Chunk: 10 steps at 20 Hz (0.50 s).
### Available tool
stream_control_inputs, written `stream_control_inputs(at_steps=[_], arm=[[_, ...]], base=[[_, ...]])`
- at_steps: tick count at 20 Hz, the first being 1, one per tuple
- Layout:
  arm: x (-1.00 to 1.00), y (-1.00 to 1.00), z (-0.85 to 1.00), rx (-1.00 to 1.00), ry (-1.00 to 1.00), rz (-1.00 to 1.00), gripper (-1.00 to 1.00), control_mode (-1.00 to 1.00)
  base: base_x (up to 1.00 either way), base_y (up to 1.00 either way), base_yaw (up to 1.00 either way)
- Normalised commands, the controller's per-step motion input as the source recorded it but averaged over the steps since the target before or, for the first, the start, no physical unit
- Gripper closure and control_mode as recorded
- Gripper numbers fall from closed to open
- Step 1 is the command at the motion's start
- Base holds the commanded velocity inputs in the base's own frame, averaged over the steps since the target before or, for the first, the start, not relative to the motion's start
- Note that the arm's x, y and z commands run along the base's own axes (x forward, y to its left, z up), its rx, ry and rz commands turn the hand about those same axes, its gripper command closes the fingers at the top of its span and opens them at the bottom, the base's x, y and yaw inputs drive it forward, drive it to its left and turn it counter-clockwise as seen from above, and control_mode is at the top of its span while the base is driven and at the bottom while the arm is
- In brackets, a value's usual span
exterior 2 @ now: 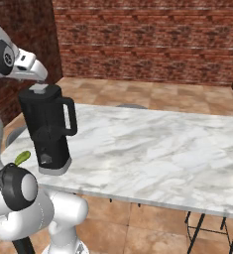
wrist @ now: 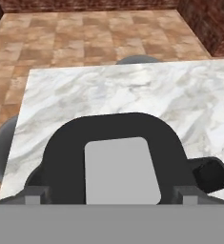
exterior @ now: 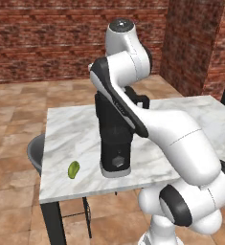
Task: Open the blender lid, put the mango in the blender, close the lid, and start the blender.
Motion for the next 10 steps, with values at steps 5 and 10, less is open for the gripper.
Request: stream_control_inputs(at_steps=[5, 10], arm=[[0.02, -0.03, -0.15, 0.09, 0.00, 0.00, -1.00, -1.00], [0.07, -0.04, -0.10, 0.07, 0.00, 0.00, -1.00, -1.00]], base=[[0.00, 0.00, 0.00], [0.00, 0.00, 0.00]])
